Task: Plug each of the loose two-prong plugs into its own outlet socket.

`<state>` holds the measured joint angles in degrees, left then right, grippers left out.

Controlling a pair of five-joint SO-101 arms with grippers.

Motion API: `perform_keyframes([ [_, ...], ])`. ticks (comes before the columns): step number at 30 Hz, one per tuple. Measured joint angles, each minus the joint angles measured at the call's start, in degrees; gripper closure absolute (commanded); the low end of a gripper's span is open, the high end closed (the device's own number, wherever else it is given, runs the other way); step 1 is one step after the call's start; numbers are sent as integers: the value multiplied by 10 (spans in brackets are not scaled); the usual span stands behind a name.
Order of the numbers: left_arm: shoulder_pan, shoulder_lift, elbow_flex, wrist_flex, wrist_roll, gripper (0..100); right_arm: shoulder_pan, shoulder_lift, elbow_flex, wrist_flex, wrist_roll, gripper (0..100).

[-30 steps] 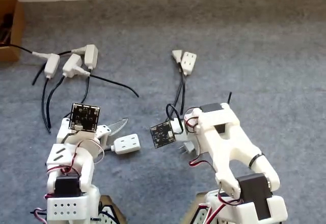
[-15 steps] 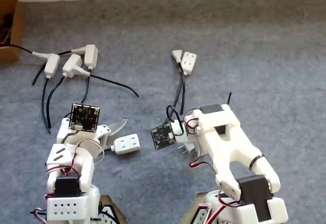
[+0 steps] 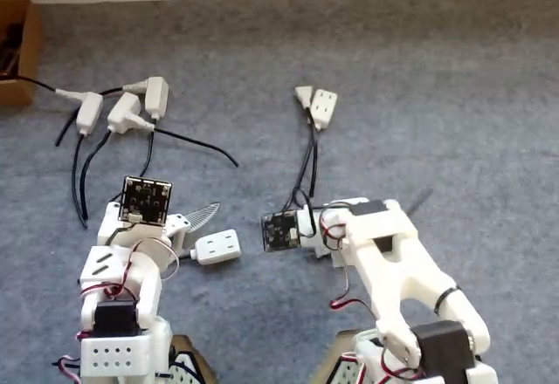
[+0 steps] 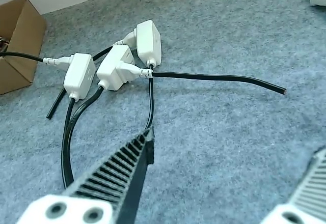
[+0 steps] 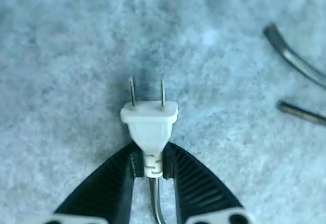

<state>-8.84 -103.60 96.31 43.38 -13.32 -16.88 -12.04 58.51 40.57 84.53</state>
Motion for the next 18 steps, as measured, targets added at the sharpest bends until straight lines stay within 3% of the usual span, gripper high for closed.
perform_keyframes([
  [9,0,0,0,0,0,564,-33,11,-84,11,-392,994],
  [13,-1,0,0,0,0,564,-39,11,-206,111,-520,994],
  [18,-1,0,0,0,0,564,-64,11,-417,311,-620,994],
])
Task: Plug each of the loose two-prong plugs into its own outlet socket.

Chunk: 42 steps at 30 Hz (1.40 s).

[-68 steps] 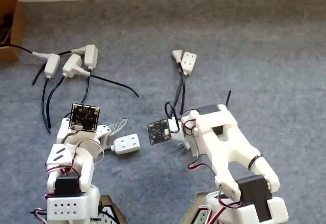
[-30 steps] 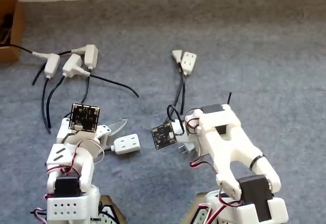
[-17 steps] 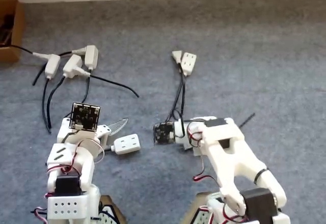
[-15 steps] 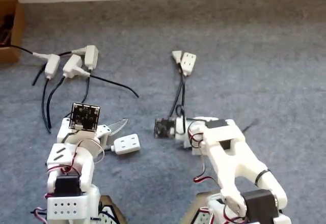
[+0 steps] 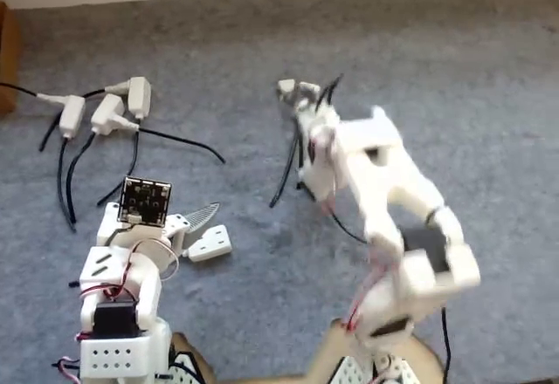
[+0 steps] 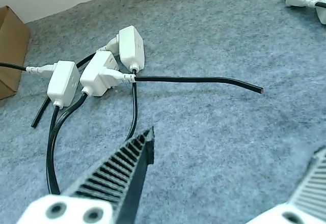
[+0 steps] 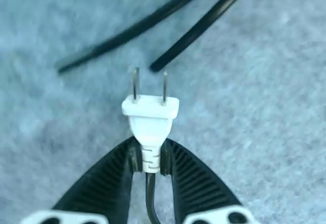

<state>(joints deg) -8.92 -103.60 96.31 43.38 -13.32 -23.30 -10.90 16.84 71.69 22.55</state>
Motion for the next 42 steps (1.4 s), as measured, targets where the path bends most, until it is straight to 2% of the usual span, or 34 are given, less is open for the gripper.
perform_keyframes([
  [3,0,0,0,0,0,564,-44,6,-81,97,-27,994],
  [7,-1,0,0,0,0,564,-127,7,-106,136,-56,994],
  [11,0,0,0,0,0,564,-165,6,-108,162,-88,993],
  [25,-1,0,0,-1,0,564,-80,-5,-143,187,-83,993],
  [35,-1,0,0,-1,0,564,-60,-91,-113,193,-56,993],
  [42,-1,0,0,-1,0,564,-35,-106,-14,110,-56,993],
])
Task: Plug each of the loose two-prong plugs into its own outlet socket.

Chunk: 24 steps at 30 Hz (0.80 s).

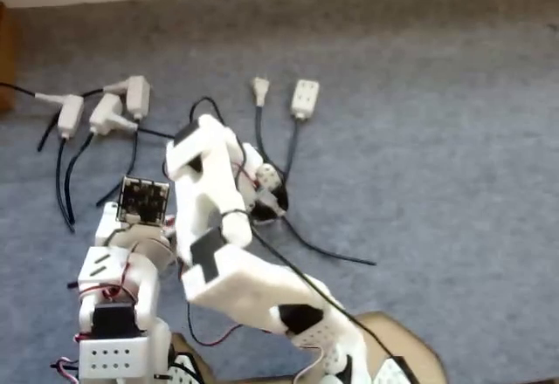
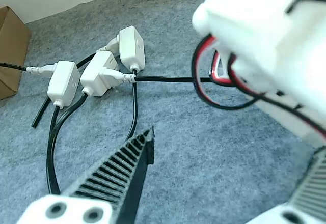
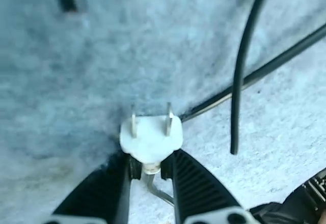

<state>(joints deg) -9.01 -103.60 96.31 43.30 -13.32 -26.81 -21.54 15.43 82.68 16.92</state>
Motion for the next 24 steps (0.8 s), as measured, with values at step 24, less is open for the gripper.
perform_keyframes([
  [24,-4,1,1,102,-1,562,-22,-1,423,-445,-4,993],
])
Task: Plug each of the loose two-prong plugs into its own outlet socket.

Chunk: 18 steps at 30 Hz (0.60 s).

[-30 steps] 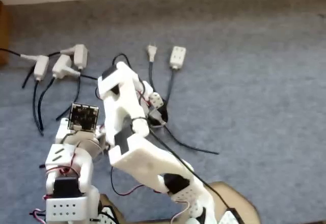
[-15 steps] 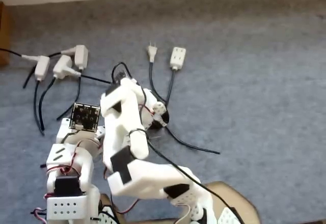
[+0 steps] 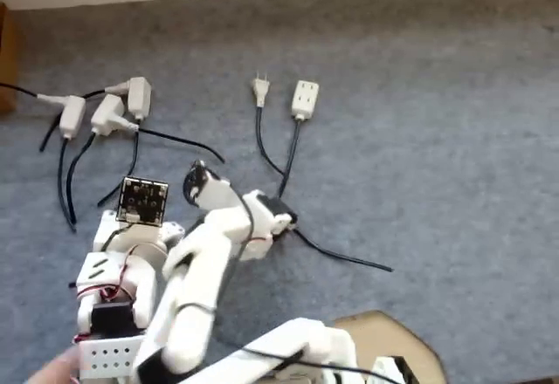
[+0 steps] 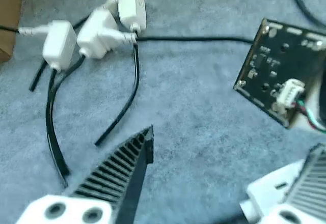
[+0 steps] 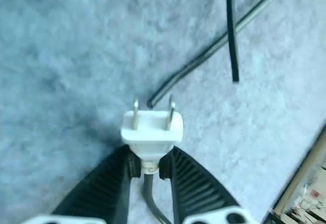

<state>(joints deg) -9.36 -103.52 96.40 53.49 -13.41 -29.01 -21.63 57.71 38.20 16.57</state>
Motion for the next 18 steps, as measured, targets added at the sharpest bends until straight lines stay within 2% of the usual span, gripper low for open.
perform_keyframes([
  [4,4,-1,-1,171,0,563,2,0,18,0,0,993],
  [6,4,-1,-1,220,0,563,2,0,31,0,0,993],
  [18,4,-1,-1,226,0,563,4,0,55,-3,0,993],
])
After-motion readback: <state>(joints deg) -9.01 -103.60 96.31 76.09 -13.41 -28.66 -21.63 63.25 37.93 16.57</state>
